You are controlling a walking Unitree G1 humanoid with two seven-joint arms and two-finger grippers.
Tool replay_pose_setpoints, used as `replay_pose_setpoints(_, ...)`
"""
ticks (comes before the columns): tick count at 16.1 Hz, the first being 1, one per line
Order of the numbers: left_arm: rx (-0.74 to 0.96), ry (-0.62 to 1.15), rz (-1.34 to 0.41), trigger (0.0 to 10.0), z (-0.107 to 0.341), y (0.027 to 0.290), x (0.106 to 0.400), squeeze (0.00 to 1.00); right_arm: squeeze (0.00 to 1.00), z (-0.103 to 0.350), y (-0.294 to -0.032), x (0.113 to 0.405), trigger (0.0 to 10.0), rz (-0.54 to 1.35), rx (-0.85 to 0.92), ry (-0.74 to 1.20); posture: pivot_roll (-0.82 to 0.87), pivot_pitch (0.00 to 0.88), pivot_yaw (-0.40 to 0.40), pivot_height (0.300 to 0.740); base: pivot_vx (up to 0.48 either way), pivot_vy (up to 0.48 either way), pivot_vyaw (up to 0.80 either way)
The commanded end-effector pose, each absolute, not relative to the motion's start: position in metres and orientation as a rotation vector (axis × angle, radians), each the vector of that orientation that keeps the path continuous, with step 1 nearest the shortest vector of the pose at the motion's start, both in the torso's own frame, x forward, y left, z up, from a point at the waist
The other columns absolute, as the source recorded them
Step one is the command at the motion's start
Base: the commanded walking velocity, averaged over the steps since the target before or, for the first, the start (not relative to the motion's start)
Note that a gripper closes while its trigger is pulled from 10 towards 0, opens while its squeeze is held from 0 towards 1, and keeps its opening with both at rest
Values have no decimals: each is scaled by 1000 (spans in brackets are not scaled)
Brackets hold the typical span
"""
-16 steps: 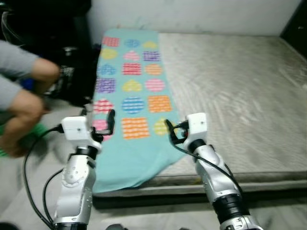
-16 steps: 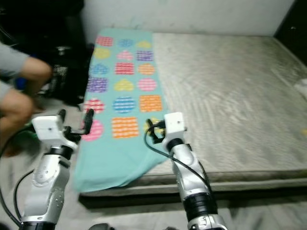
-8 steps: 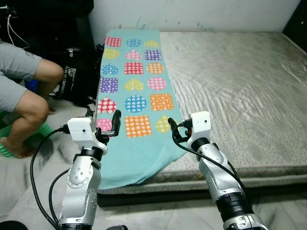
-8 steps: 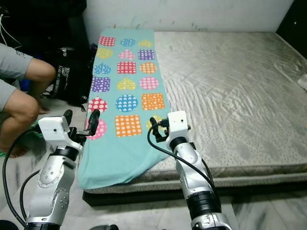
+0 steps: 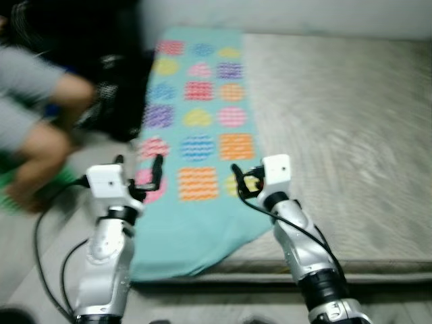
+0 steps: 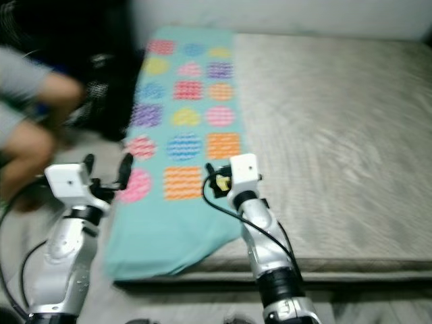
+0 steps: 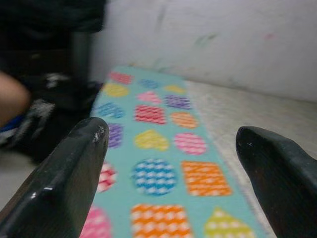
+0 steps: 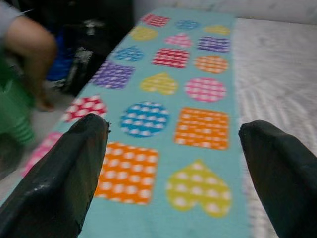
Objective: Clean up the room
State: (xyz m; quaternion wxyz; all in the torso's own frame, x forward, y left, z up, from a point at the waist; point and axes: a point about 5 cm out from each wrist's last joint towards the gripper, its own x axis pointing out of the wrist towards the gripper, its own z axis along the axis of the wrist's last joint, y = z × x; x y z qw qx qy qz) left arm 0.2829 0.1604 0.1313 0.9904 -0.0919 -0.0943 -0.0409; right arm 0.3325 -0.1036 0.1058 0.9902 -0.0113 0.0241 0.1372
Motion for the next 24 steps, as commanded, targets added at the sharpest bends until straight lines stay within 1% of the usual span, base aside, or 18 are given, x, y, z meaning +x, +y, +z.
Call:
replay_pose_setpoints(1,-192,-182,-121,10000,131,151,283,0,0,101,-116,331,10000,240,-31,67,72,129,-12,740,0,0,0)
replay_pose_setpoints(6,-184,-179,-117,10000,131,152,283,0,0,100,-116,331,10000,240,-30,72,73,129,-11,740,0,0,0)
replay_pose_setpoints(11,-179,-172,-101,10000,131,153,283,0,0,98,-116,332,10000,244,-36,90,82,139,-19,740,0,0,-552)
replay_pose_setpoints(13,-179,-172,-94,10000,132,154,283,0,0,99,-117,333,10000,246,-40,93,78,154,-19,740,0,0,0)
replay_pose_setpoints(14,-155,-163,-43,10000,131,159,284,0,0,96,-115,333,10000,253,-75,117,79,167,-15,740,0,0,0)
replay_pose_setpoints(15,-141,-157,7,10000,129,165,284,0,0,94,-113,334,10000,258,-99,136,79,171,-13,740,0,0,-788)
replay_pose_setpoints(18,-103,-170,46,10000,131,172,282,0,0,96,-113,334,10000,260,-92,128,79,181,-14,740,0,0,-550)
replay_pose_setpoints(19,-89,-176,51,10000,132,175,279,0,0,97,-114,334,10000,257,-89,119,85,182,-15,740,0,0,0)
replay_pose_setpoints(22,-70,-164,60,10000,130,184,273,0,0,106,-126,334,10000,222,-125,84,92,184,-18,740,0,0,0)
replay_pose_setpoints(24,-96,-148,68,10000,128,193,264,0,0,108,-143,328,10000,192,-120,79,84,206,-12,740,0,0,0)
